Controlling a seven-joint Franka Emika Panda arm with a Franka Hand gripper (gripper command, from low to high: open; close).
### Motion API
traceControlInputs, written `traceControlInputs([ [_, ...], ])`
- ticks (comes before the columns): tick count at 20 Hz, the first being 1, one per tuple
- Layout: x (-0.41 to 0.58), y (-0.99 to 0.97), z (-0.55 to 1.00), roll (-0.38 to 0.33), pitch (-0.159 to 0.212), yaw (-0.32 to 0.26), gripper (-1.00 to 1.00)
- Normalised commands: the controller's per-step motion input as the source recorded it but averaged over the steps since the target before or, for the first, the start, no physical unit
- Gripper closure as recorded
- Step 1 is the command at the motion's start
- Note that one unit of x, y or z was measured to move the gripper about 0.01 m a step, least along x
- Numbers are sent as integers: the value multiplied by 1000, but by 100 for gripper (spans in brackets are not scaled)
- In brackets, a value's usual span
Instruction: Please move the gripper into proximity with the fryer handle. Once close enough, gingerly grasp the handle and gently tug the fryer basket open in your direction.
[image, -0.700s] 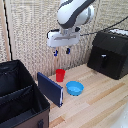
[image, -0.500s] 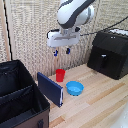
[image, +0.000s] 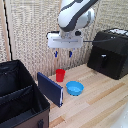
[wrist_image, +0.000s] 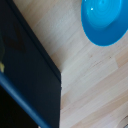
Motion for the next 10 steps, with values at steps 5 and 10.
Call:
traceControlInputs([
  [5, -243, -56, 0, -205, -70, -150, -100],
  [10, -274, -3, 0, -344, -51, -69, -100],
])
